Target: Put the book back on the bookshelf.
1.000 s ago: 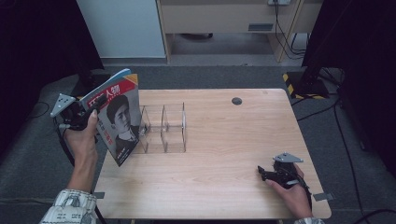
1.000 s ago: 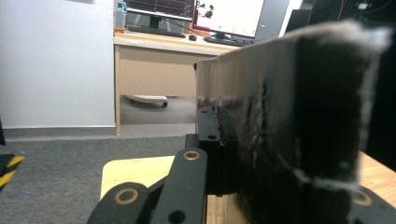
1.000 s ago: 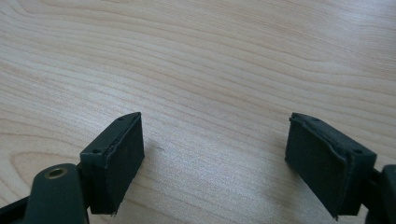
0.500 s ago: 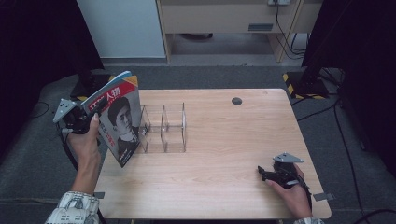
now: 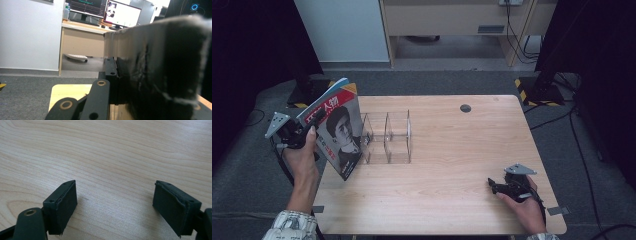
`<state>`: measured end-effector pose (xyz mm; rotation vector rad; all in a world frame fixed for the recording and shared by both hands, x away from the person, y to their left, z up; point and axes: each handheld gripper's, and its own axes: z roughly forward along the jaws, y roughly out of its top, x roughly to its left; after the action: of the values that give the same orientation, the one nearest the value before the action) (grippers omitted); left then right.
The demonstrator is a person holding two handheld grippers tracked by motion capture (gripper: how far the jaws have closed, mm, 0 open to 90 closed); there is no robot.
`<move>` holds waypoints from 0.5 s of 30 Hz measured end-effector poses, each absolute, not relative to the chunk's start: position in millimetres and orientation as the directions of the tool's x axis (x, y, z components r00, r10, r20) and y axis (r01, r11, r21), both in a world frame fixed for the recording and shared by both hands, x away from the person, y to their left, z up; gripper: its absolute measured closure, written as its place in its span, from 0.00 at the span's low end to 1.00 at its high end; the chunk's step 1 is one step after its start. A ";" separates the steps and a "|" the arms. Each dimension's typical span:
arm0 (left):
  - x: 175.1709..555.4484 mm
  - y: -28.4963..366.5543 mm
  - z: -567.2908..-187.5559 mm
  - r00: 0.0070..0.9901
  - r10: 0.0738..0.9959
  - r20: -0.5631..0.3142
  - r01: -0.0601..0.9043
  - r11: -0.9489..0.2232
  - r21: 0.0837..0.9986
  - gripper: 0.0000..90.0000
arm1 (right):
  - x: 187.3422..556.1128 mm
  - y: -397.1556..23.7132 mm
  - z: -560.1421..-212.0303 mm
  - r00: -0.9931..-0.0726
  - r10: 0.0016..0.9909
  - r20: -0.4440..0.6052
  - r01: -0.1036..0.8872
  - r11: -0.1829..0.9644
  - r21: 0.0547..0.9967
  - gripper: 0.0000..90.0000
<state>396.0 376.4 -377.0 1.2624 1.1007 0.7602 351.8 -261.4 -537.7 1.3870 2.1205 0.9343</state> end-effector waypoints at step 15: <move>375.1 375.0 -393.0 0.308 0.919 -0.245 0.123 0.217 0.968 0.93 | 350.4 -261.1 -537.6 -0.408 0.913 0.004 0.619 0.273 0.737 0.22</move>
<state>375.1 375.0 -393.0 1.2319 1.1290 0.7567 350.4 -261.1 -537.6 1.3812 2.1265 0.9377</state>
